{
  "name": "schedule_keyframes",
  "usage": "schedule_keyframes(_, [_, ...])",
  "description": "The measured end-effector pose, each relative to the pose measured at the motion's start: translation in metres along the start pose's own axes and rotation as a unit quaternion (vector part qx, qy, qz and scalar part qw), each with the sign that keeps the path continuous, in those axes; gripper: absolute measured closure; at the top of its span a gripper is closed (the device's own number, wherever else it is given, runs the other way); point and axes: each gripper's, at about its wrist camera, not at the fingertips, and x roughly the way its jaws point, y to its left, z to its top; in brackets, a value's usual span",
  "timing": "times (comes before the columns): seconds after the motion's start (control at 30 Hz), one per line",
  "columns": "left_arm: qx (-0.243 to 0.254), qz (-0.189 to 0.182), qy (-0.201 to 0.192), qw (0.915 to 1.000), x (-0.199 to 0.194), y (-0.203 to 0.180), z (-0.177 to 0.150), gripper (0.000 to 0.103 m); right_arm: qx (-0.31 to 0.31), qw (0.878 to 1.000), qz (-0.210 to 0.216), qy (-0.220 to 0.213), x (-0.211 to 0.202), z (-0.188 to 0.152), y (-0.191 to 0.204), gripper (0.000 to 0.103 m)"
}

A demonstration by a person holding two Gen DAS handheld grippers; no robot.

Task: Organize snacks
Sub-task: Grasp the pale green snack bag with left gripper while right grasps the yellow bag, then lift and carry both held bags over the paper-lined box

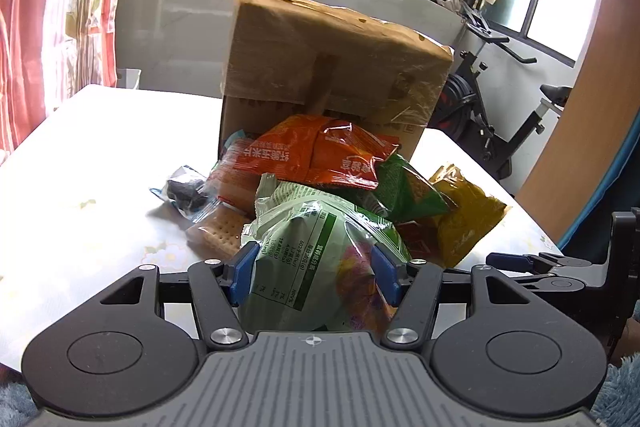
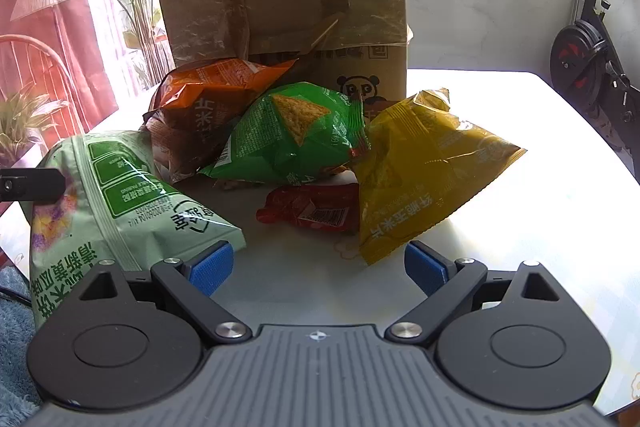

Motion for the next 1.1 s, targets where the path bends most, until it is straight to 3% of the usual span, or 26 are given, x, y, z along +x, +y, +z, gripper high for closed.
schedule_keyframes(0.27, [-0.056,0.055,-0.021,0.9967,-0.017,0.025,0.001,0.04,0.013,1.0,-0.01,-0.004,-0.002,0.0,-0.005,0.009])
schedule_keyframes(0.6, [-0.08,0.1,-0.075,0.989,-0.026,0.045,0.022,0.04,0.047,0.992,-0.087,-0.075,-0.007,0.021,-0.047,0.01])
schedule_keyframes(0.83, [-0.086,0.116,-0.092,0.9853,-0.028,0.05,0.031,0.04,0.079,0.988,-0.078,-0.111,0.011,0.046,-0.076,0.01])
schedule_keyframes(1.1, [-0.097,0.129,-0.08,0.9836,-0.034,0.056,0.025,0.04,0.069,0.995,-0.029,-0.071,0.042,0.049,-0.078,0.013])
